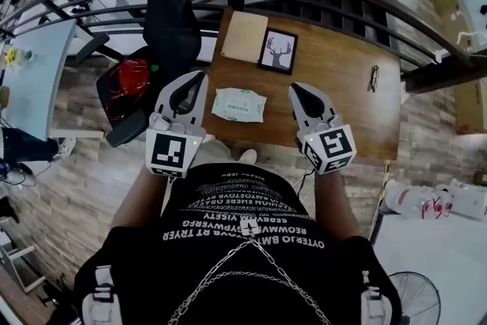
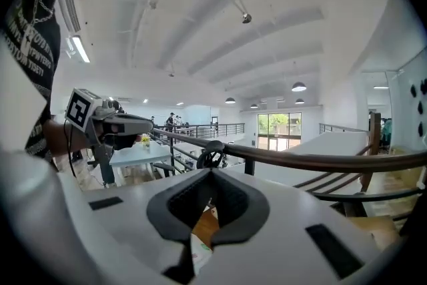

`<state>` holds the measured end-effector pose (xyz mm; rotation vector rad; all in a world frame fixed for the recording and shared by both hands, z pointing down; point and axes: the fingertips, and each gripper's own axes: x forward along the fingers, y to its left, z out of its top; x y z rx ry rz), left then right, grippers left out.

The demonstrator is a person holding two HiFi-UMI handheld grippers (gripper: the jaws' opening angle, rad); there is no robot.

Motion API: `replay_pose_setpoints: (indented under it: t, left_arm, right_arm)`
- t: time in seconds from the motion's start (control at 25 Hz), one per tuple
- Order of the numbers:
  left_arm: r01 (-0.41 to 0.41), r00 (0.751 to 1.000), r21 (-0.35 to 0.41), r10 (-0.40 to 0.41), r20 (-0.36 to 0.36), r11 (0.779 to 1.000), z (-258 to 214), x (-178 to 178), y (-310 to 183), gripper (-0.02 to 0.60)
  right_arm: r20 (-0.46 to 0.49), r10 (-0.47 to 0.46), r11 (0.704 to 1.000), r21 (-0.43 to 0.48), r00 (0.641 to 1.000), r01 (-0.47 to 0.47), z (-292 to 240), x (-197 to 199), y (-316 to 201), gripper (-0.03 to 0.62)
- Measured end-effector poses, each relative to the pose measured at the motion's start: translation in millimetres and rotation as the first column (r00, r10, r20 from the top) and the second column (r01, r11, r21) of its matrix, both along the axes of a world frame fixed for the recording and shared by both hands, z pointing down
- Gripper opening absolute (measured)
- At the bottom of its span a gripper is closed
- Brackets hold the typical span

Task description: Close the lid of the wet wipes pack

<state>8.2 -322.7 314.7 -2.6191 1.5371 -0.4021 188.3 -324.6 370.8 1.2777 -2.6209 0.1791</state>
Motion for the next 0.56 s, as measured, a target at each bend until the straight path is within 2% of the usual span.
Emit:
replay_pose_setpoints:
  t: [0.32, 0.56]
  left_arm:
    - [-0.050, 0.999, -0.042, 0.051, 0.010, 0.998, 12.1, -3.4, -5.5, 0.028]
    - [-0.051, 0.998, -0.008, 0.051, 0.026, 0.999, 11.3, -25.5, -25.9, 0.028]
  right_arm:
    - [-0.019, 0.030, 0.999, -0.042, 0.999, -0.030, 13.3, -9.6, -0.2, 0.014]
    - [0.035, 0.005, 0.997, -0.082, 0.999, -0.002, 20.8, -41.8, -15.0, 0.014]
